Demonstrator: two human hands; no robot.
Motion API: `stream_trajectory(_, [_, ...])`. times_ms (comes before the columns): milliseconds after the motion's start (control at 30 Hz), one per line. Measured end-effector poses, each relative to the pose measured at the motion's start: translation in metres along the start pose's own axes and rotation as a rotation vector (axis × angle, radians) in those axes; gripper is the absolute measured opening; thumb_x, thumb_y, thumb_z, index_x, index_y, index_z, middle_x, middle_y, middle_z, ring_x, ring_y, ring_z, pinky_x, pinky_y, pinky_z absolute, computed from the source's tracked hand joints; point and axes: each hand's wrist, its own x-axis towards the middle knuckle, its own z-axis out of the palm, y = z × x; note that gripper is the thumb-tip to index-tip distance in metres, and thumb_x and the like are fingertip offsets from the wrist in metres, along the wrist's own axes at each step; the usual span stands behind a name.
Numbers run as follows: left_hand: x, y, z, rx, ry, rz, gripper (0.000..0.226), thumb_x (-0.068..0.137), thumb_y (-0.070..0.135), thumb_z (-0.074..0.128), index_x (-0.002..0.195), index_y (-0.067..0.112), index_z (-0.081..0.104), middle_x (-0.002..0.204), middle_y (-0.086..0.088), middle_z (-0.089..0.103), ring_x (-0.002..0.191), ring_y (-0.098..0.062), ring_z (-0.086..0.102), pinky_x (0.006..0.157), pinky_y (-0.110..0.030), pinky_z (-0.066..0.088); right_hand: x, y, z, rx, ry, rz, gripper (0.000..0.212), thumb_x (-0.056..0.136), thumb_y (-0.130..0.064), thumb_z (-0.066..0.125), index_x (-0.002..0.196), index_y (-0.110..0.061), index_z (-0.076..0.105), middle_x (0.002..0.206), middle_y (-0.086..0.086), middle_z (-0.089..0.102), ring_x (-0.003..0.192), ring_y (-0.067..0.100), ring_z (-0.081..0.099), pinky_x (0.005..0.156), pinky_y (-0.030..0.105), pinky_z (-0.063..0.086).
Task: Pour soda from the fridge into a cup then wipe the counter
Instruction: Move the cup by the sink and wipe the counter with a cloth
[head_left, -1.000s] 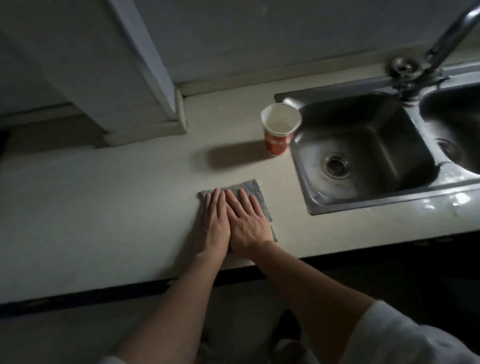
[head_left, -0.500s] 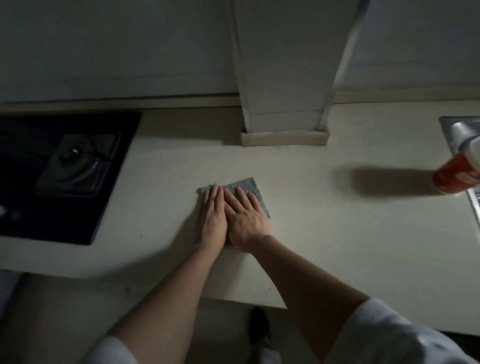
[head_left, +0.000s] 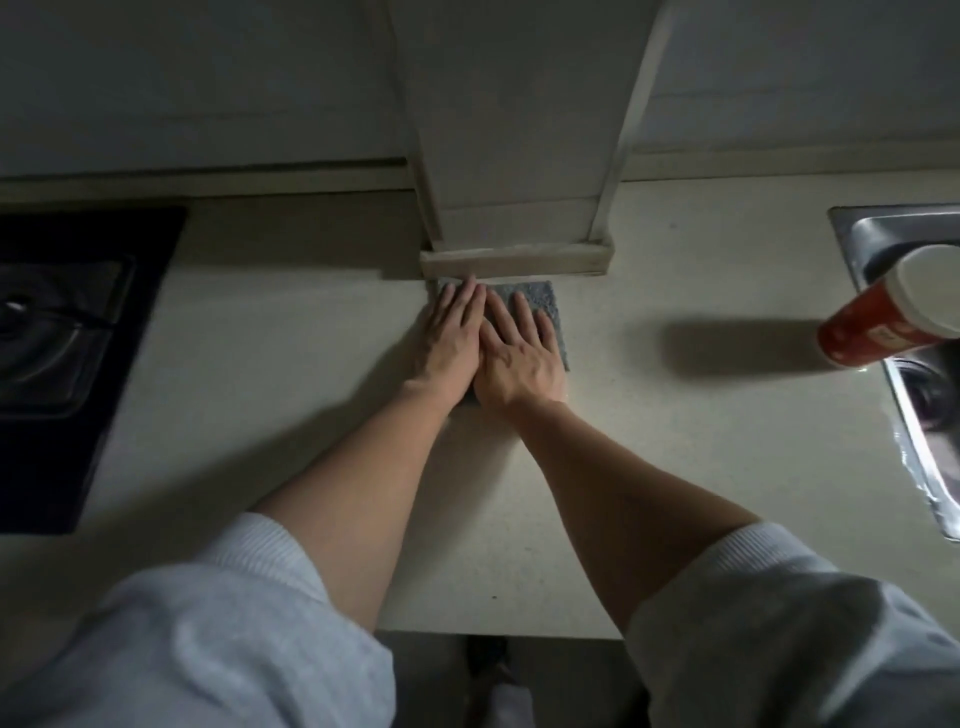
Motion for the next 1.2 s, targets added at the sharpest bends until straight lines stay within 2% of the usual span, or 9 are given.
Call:
stream_trajectory(167, [-0.001, 0.071, 0.012, -0.018, -0.011, 0.039, 0.054, 0.103, 0.019, 0.034, 0.154, 0.012, 0.019, 0.162, -0.002, 0.013, 0.150, -0.024, 0.007, 0.119, -0.034, 0.001, -0.030, 0.062, -0.010, 0.004, 0.017, 0.074, 0.060, 0.101, -0.043, 0.017, 0.155, -0.033, -0.008, 0.163, -0.013, -0.010, 0.150, 0.018, -0.015, 0.122, 0.040, -0.008])
stream_trajectory(233, [-0.003, 0.103, 0.015, -0.058, -0.042, 0.076, 0.052, 0.102, 0.017, 0.036, 0.152, 0.009, 0.025, 0.161, -0.006, 0.019, 0.149, -0.028, 0.013, 0.120, -0.036, 0.005, -0.047, 0.089, -0.015, 0.013, 0.027, 0.103, 0.061, 0.101, -0.042, 0.019, 0.155, -0.033, -0.008, 0.163, -0.013, -0.010, 0.150, 0.018, -0.014, 0.122, 0.040, -0.007])
stream_trajectory(300, [-0.009, 0.131, 0.020, -0.078, -0.038, 0.118, 0.050, 0.097, 0.017, 0.037, 0.145, 0.003, 0.039, 0.153, -0.013, 0.036, 0.143, -0.037, 0.030, 0.118, -0.044, 0.019, -0.065, 0.112, -0.018, 0.032, 0.035, 0.118, 0.062, 0.101, -0.042, 0.021, 0.155, -0.033, -0.007, 0.164, -0.013, -0.008, 0.151, 0.019, -0.012, 0.122, 0.041, -0.005])
stream_trajectory(367, [-0.016, 0.155, 0.031, -0.085, -0.006, 0.135, 0.050, 0.089, 0.017, 0.036, 0.132, -0.002, 0.056, 0.138, -0.018, 0.054, 0.127, -0.043, 0.050, 0.106, -0.051, 0.037, -0.084, 0.133, -0.021, 0.048, 0.047, 0.127, 0.062, 0.101, -0.042, 0.023, 0.156, -0.033, -0.004, 0.164, -0.012, -0.004, 0.151, 0.021, -0.009, 0.122, 0.042, -0.004])
stream_trajectory(467, [-0.030, 0.194, 0.039, -0.046, -0.041, 0.144, 0.048, 0.084, 0.016, 0.039, 0.121, -0.002, 0.064, 0.126, -0.019, 0.063, 0.115, -0.042, 0.060, 0.094, -0.054, 0.047, -0.114, 0.164, -0.025, 0.047, 0.042, 0.132, 0.064, 0.100, -0.045, 0.025, 0.156, -0.033, -0.004, 0.164, -0.010, -0.003, 0.151, 0.021, -0.008, 0.121, 0.043, -0.007])
stream_trajectory(600, [-0.049, 0.250, 0.051, 0.001, -0.060, 0.162, 0.049, 0.083, 0.018, 0.039, 0.121, -0.001, 0.064, 0.124, -0.018, 0.065, 0.115, -0.039, 0.061, 0.099, -0.045, 0.046, -0.154, 0.212, -0.032, 0.029, 0.049, 0.125, 0.066, 0.099, -0.046, 0.028, 0.156, -0.032, 0.000, 0.165, -0.008, -0.001, 0.151, 0.020, -0.009, 0.122, 0.043, -0.005])
stream_trajectory(867, [-0.063, 0.364, 0.070, 0.045, -0.111, 0.208, 0.047, 0.083, 0.013, 0.038, 0.118, -0.004, 0.065, 0.123, -0.020, 0.064, 0.113, -0.042, 0.061, 0.093, -0.054, 0.048, -0.211, 0.312, -0.044, 0.008, 0.070, 0.126, 0.070, 0.098, -0.047, 0.030, 0.156, -0.031, -0.005, 0.164, -0.010, -0.006, 0.151, 0.020, -0.009, 0.122, 0.042, -0.003])
stream_trajectory(1000, [-0.064, 0.380, 0.074, 0.056, -0.085, 0.210, 0.048, 0.083, 0.009, 0.037, 0.121, -0.007, 0.062, 0.126, -0.025, 0.061, 0.115, -0.046, 0.059, 0.094, -0.057, 0.045, -0.217, 0.327, -0.044, 0.016, 0.113, 0.116, 0.065, 0.097, -0.042, 0.024, 0.157, -0.031, 0.002, 0.165, -0.009, 0.002, 0.152, 0.020, -0.002, 0.122, 0.042, 0.000])
stream_trajectory(1200, [-0.066, 0.374, 0.077, 0.033, -0.057, 0.209, 0.050, 0.084, 0.008, 0.035, 0.126, -0.008, 0.058, 0.130, -0.027, 0.057, 0.119, -0.047, 0.055, 0.101, -0.054, 0.038, -0.217, 0.325, -0.041, -0.005, 0.094, 0.106, 0.065, 0.096, -0.043, 0.022, 0.156, -0.032, -0.002, 0.165, -0.008, -0.002, 0.152, 0.021, -0.005, 0.122, 0.042, -0.002])
